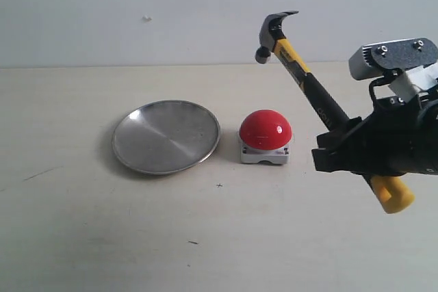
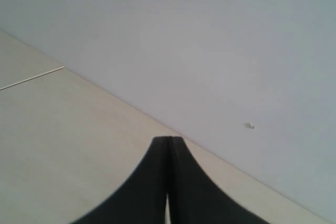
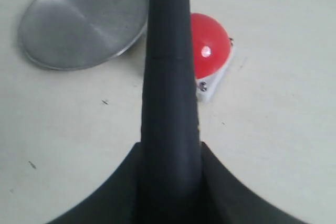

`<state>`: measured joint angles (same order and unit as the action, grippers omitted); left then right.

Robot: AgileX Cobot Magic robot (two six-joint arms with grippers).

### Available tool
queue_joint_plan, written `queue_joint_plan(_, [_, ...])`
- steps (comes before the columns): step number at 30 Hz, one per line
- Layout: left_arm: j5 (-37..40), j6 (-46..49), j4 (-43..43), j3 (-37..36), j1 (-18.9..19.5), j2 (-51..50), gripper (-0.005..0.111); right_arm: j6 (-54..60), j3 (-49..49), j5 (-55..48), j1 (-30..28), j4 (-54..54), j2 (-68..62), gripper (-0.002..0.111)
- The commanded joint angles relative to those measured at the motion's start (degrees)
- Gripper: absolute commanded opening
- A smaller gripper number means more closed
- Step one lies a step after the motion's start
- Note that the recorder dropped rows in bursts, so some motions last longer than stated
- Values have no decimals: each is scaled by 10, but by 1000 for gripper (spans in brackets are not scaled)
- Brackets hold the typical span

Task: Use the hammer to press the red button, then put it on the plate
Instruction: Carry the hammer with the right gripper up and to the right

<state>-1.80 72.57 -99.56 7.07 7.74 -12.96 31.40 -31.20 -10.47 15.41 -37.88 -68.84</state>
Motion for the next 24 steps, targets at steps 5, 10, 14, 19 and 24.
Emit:
queue_joint_plan(5, [-2,-2,-4,4,2,4,0,-23,-41,-95,-82,50,20,0])
queue_joint_plan(10, [-2,-2,-4,4,2,4,0,-333,-116,-212,-81,374,3,0])
queue_joint_plan(14, [-2,-2,-4,4,2,4,0,-321,-131,-259,-81,367,-12,0])
queue_joint_plan(19, [-2,-2,-4,4,2,4,0,-277,-155,-288,-81,320,-45,0])
queue_joint_plan(24, [-2,-2,-4,4,2,4,0,-255,-177,-290,-81,302,-77,0])
